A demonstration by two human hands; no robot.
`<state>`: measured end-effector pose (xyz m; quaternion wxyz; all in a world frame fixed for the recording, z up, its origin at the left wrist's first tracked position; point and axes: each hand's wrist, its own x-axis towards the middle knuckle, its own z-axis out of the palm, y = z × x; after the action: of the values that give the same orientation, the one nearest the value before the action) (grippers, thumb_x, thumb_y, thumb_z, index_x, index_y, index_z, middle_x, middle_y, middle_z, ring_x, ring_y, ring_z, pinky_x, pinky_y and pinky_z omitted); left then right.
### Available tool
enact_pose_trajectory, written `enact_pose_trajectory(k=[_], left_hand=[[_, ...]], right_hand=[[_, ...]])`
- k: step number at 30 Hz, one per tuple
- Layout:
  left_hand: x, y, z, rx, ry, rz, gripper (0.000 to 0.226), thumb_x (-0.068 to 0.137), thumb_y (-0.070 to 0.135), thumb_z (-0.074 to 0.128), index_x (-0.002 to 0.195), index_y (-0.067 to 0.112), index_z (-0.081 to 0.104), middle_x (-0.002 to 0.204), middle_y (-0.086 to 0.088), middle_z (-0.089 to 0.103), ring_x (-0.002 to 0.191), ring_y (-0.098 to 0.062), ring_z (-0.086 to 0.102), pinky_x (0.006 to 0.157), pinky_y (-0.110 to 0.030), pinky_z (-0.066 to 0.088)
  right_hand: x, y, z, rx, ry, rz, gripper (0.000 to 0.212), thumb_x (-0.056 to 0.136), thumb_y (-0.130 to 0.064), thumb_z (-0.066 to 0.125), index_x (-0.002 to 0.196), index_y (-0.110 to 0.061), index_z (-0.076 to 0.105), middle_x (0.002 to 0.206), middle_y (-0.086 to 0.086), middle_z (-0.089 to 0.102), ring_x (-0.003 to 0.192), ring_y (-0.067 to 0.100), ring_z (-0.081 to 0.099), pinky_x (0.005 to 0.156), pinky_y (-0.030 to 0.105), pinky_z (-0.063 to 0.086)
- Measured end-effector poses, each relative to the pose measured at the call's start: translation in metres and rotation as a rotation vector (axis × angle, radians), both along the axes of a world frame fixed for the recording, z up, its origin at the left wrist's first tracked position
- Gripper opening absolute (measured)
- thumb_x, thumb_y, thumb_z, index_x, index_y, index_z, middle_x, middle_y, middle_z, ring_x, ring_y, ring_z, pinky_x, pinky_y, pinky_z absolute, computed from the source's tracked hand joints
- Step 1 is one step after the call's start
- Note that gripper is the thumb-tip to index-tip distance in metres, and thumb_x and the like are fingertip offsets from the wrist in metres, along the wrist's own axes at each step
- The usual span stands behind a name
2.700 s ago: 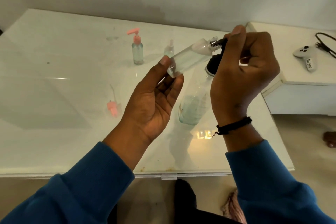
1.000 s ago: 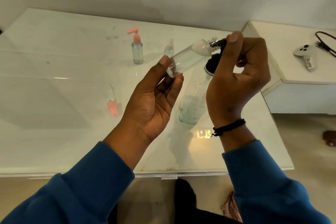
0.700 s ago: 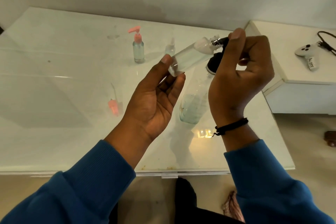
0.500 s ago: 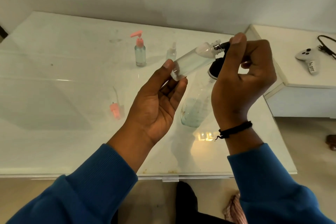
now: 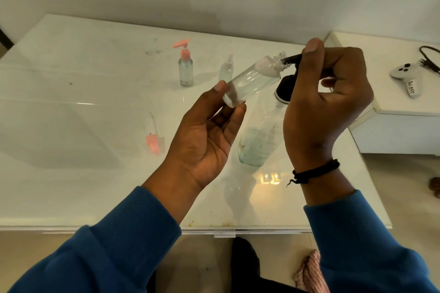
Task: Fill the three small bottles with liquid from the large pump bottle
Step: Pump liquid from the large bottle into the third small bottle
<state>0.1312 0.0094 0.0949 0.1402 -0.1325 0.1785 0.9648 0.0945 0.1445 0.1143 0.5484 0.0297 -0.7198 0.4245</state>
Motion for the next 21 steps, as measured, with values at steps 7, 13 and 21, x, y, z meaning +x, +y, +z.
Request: enact_pose_trajectory(k=[7,13,21], left_hand=[[-0.002,-0.002,-0.007,0.036,-0.010,0.000,0.067,0.079,0.016,0.075,0.141,0.002,0.054,0.119,-0.015,0.064,0.092,-0.019,0.067,0.071,-0.026,0.061],[-0.002,-0.005,-0.013,0.120,-0.038,0.002,0.068,0.081,0.016,0.075,0.143,0.003,0.051,0.120,-0.014,0.063,0.090,-0.022,0.068,0.065,-0.026,0.060],[0.000,-0.004,-0.005,0.168,-0.044,-0.005,0.062,0.081,0.017,0.071,0.139,0.001,0.055,0.109,-0.018,0.068,0.085,-0.024,0.070,0.063,-0.025,0.060]], right_hand=[[0.001,0.000,0.004,-0.003,-0.011,0.007,0.028,0.099,-0.021,0.061,0.074,-0.009,0.060,0.071,-0.001,0.054,0.067,0.028,0.053,0.063,0.031,0.041],[0.004,-0.001,0.005,0.011,-0.026,0.006,0.026,0.099,-0.023,0.062,0.076,-0.011,0.060,0.073,0.001,0.057,0.069,0.029,0.057,0.066,0.041,0.046],[0.008,-0.004,0.017,0.117,-0.033,-0.029,0.022,0.095,-0.024,0.065,0.083,-0.006,0.070,0.084,-0.001,0.066,0.083,0.023,0.058,0.074,0.033,0.041]])
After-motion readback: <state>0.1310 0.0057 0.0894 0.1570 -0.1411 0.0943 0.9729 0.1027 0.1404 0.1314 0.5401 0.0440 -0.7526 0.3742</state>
